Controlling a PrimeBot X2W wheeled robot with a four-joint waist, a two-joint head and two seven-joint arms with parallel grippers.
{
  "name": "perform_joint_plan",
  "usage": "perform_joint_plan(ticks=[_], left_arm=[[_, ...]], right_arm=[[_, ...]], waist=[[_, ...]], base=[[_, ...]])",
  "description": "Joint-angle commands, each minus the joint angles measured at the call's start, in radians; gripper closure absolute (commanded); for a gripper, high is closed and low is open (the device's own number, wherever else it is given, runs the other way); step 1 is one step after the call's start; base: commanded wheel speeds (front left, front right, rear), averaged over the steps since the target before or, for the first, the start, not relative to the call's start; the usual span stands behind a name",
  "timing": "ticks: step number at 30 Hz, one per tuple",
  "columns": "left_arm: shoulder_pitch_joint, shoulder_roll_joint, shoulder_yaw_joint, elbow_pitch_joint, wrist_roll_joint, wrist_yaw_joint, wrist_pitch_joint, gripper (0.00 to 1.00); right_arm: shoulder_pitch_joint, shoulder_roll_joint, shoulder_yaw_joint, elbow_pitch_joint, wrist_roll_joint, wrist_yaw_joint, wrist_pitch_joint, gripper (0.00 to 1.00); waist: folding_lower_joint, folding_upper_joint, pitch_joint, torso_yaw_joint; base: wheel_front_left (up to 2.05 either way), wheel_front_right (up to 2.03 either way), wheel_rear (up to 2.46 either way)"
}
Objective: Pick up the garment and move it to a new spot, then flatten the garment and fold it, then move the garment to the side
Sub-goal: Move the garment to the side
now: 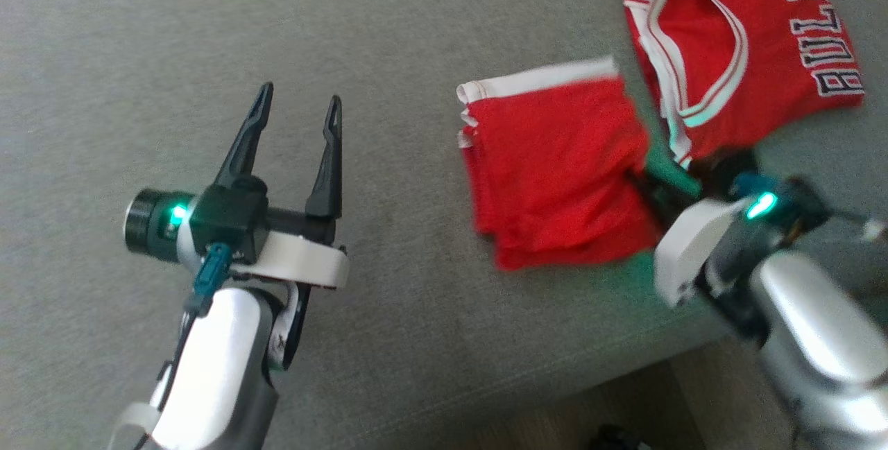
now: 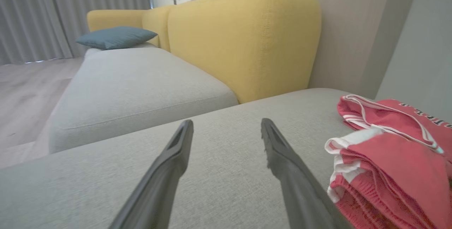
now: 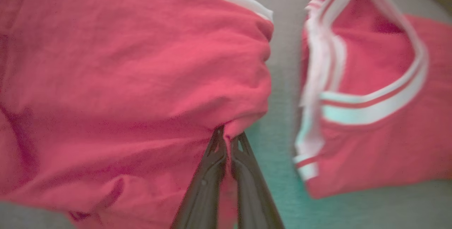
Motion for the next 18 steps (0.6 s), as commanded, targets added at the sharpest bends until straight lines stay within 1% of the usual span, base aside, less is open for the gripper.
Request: perform_joint_plan(ticks=[1,2,3,6,11,12,13,18], left_arm=[[-0.045,0.020,0.023,-0.040,0.011,-0.004,0.006,0.00],[-0.051,0.023,0.021,-0.042,0.013,-0.005,0.009,0.00],[-0.061,0.028,0.018,-0.046,0.018,-0.006,0.015,0.00],[-0.076,0.032,0.012,-0.054,0.025,-0.007,0.024,0.00],[-0.110,0.038,-0.003,-0.065,0.037,-0.013,0.035,0.00],[-0.116,0.040,-0.004,-0.067,0.040,-0.013,0.037,0.00],[-0.116,0.040,-0.004,-0.067,0.040,-0.013,0.037,0.00],[-0.146,0.046,-0.018,-0.073,0.048,-0.022,0.043,0.00]], right_arm=[[-0.065,-0.048,-0.003,-0.029,-0.027,0.003,-0.027,1.00],[-0.083,-0.063,-0.013,-0.027,-0.032,0.003,-0.034,1.00],[-0.122,-0.092,-0.037,-0.021,-0.046,0.003,-0.055,1.00],[-0.175,-0.137,-0.075,-0.008,-0.068,0.003,-0.085,1.00],[-0.224,-0.202,-0.161,0.018,-0.100,0.003,-0.095,1.00],[-0.229,-0.207,-0.184,0.021,-0.101,0.003,-0.093,1.00],[-0.229,-0.207,-0.184,0.021,-0.101,0.003,-0.093,1.00],[-0.257,-0.210,-0.285,0.053,-0.100,0.003,-0.096,1.00]], waist=[[0.0000,-0.0001,0.039,-0.040],[0.0000,-0.0001,0.047,-0.046],[0.0000,-0.0001,0.062,-0.057],[0.0000,-0.0001,0.086,-0.067],[0.0000,-0.0001,0.125,-0.070],[0.0000,-0.0001,0.132,-0.072],[0.0000,-0.0001,0.132,-0.072],[0.0000,-0.0001,0.164,-0.077]], base=[[0.00,0.00,0.00],[0.00,0.00,0.00],[0.00,0.00,0.00],[0.00,0.00,0.00],[0.00,0.00,0.00],[0.00,0.00,0.00],[0.00,0.00,0.00],[0.00,0.00,0.00]])
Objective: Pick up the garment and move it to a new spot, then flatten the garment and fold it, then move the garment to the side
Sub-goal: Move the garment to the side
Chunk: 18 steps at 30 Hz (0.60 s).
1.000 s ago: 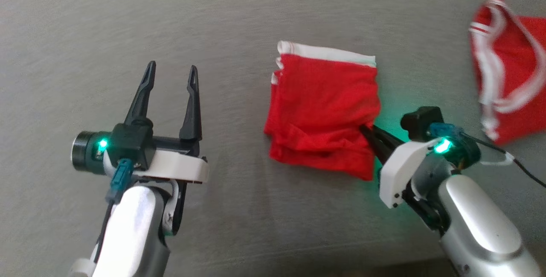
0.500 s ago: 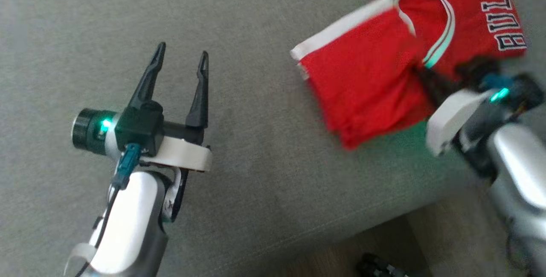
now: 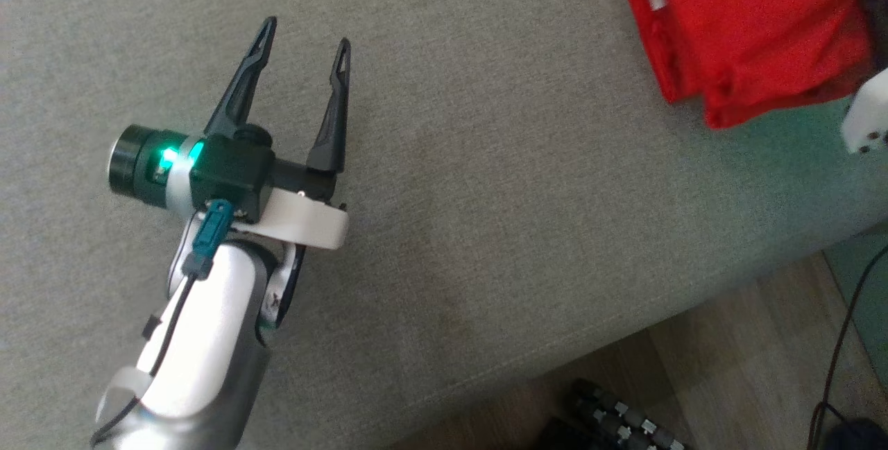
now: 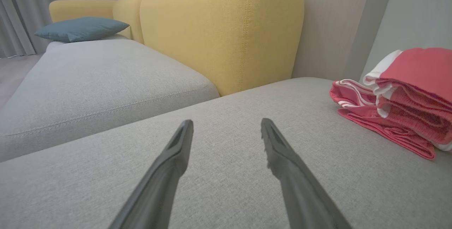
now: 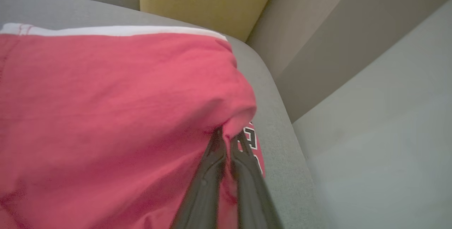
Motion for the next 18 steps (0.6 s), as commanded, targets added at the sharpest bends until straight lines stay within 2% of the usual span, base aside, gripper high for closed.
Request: perform_joint_plan(ticks=[1,6,13,14,16,17,18], left_arm=[[-0.033,0.012,0.017,-0.038,0.014,-0.002,0.001,0.00],[-0.071,0.008,-0.007,-0.038,0.026,-0.011,0.005,0.00],[-0.108,0.012,-0.028,-0.037,0.038,-0.021,0.006,0.00],[-0.112,0.012,-0.030,-0.035,0.038,-0.022,0.006,0.00],[-0.120,0.012,-0.035,-0.032,0.039,-0.024,0.005,0.00],[-0.123,0.012,-0.037,-0.030,0.039,-0.025,0.004,0.00],[-0.125,0.012,-0.039,-0.027,0.038,-0.026,0.002,0.00]], right_arm=[[-0.014,-0.029,-0.014,-0.016,0.004,0.003,-0.007,1.00],[-0.034,-0.006,-0.103,0.063,0.013,0.003,-0.020,1.00],[-0.064,0.011,-0.151,0.142,0.008,0.003,-0.088,1.00],[-0.069,0.013,-0.160,0.153,0.005,0.003,-0.101,0.96],[-0.077,0.018,-0.176,0.180,0.000,0.003,-0.123,0.49],[-0.080,0.019,-0.185,0.195,-0.006,0.003,-0.131,0.12],[-0.082,0.022,-0.192,0.209,-0.010,0.003,-0.141,0.00]], waist=[[0.0000,0.0000,0.011,-0.001],[0.0000,0.0000,0.056,0.007],[0.0000,0.0000,0.095,0.012],[0.0000,0.0000,0.097,0.012],[0.0000,0.0000,0.102,0.014],[0.0000,0.0000,0.104,0.016],[0.0000,0.0000,0.103,0.017]], base=[[0.00,0.00,0.00],[0.00,0.00,0.00],[0.00,0.00,0.00],[0.00,0.00,0.00],[0.00,0.00,0.00],[0.00,0.00,0.00],[0.00,0.00,0.00]])
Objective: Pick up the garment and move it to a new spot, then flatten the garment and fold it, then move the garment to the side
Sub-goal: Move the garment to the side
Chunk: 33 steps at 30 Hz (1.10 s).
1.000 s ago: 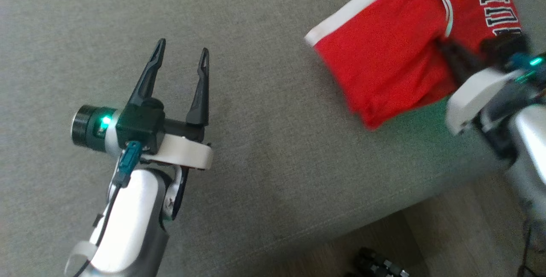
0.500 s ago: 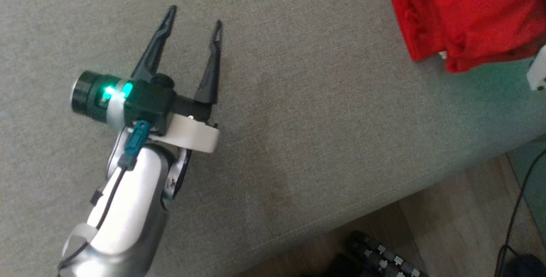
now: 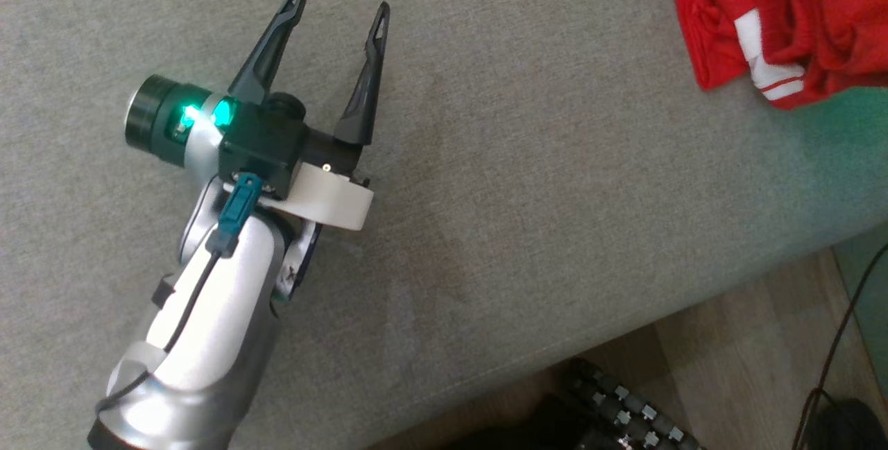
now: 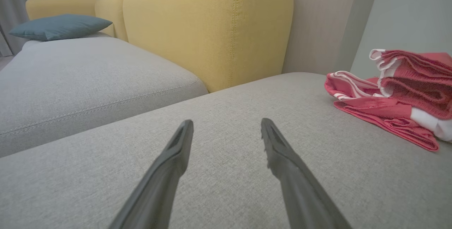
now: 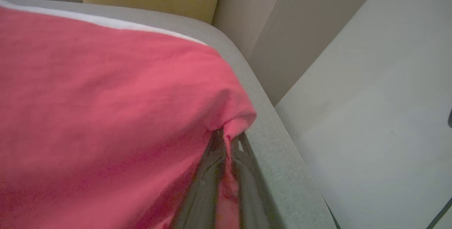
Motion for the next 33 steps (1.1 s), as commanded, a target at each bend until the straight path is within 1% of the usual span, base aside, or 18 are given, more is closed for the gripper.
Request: perform_joint_plan(ticks=[1,7,10,13,17,20,21,22,29,33], left_arm=[[-0.027,0.011,0.018,-0.026,0.010,-0.007,-0.003,0.00],[-0.011,0.004,0.017,-0.003,-0.010,0.000,-0.023,0.00],[0.005,0.000,0.020,0.007,-0.021,0.008,-0.033,0.00],[0.028,-0.003,0.025,0.017,-0.034,0.019,-0.041,0.00],[0.073,-0.007,0.040,0.027,-0.058,0.039,-0.051,0.00],[0.113,-0.012,0.054,0.030,-0.077,0.058,-0.057,0.00],[0.113,-0.012,0.054,0.030,-0.077,0.058,-0.057,0.00],[0.126,-0.013,0.059,0.030,-0.083,0.064,-0.059,0.00],[0.214,-0.015,0.101,0.022,-0.123,0.107,-0.066,0.00],[0.261,-0.011,0.134,0.014,-0.144,0.133,-0.068,0.00]], right_arm=[[-0.003,-0.018,-0.015,-0.001,-0.010,0.003,-0.029,0.00],[0.021,0.005,-0.051,0.034,-0.032,0.003,-0.124,0.00],[0.054,0.017,-0.062,0.024,-0.038,0.003,-0.183,0.00],[0.099,0.039,-0.058,-0.020,-0.037,0.003,-0.236,0.00],[0.180,0.089,-0.039,-0.129,-0.039,0.003,-0.268,0.00],[0.252,0.141,-0.017,-0.229,-0.046,0.003,-0.271,0.00],[0.252,0.141,-0.017,-0.229,-0.046,0.003,-0.271,0.00],[0.276,0.158,-0.010,-0.261,-0.049,0.003,-0.268,0.00],[0.413,0.262,0.034,-0.455,-0.062,0.003,-0.205,0.00],[0.471,0.304,0.057,-0.532,-0.069,0.003,-0.168,0.00]], waist=[[0.0000,0.0000,-0.003,0.003],[0.0000,0.0000,-0.041,0.013],[0.0000,0.0000,-0.070,0.023],[0.0000,0.0000,-0.107,0.036],[0.0000,0.0000,-0.163,0.063],[0.0000,0.0000,-0.206,0.089],[0.0000,0.0000,-0.206,0.089],[0.0000,0.0000,-0.220,0.100],[0.0000,0.0000,-0.296,0.196],[0.0000,0.0000,-0.334,0.254]], base=[[0.00,0.00,0.00],[0.00,0.00,0.00],[0.00,0.00,0.00],[0.00,0.00,0.00],[0.00,0.00,0.00],[0.00,0.00,0.00],[0.00,0.00,0.00],[0.00,0.00,0.00],[0.00,0.00,0.00],[0.00,0.00,0.00]])
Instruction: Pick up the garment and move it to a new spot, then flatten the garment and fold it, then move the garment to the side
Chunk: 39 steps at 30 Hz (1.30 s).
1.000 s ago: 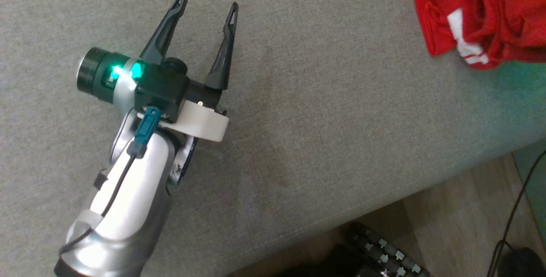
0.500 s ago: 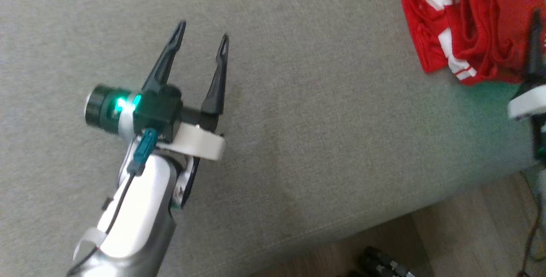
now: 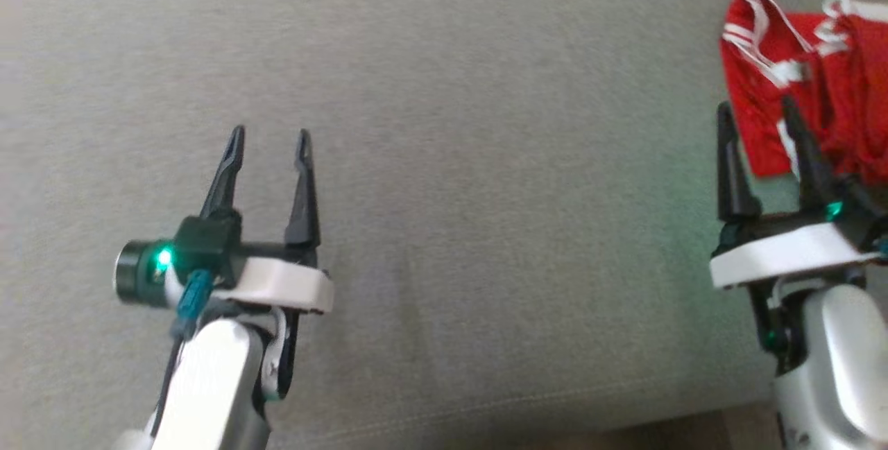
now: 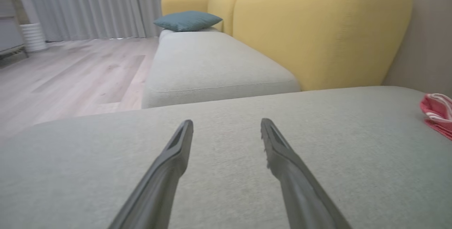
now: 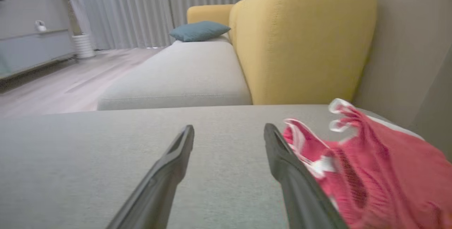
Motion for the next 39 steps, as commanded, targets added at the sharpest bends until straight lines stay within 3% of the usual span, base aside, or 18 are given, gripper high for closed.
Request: perform_joint_plan(ticks=[1,10,29,39], left_arm=[[-0.004,0.014,0.044,-0.040,-0.006,0.011,-0.011,0.00],[0.095,0.043,0.094,-0.063,-0.040,0.026,-0.012,0.00],[0.232,0.072,0.084,-0.054,-0.070,0.028,0.012,0.00],[0.255,0.084,0.074,-0.066,-0.075,0.028,0.030,0.00]], right_arm=[[0.012,0.005,0.024,-0.046,-0.007,0.003,0.009,0.00],[0.113,0.057,0.030,-0.141,-0.019,0.003,0.062,0.00],[0.275,0.087,0.028,-0.231,0.005,0.003,0.123,0.00],[0.295,0.089,0.021,-0.245,0.005,0.003,0.138,0.00]], waist=[[0.0000,-0.0001,-0.045,0.051],[0.0000,-0.0001,-0.118,0.108],[0.0000,-0.0001,-0.258,0.109],[0.0000,-0.0001,-0.274,0.113]], base=[[0.00,0.00,0.00],[0.00,0.00,0.00],[0.00,0.00,0.00],[0.00,0.00,0.00]])
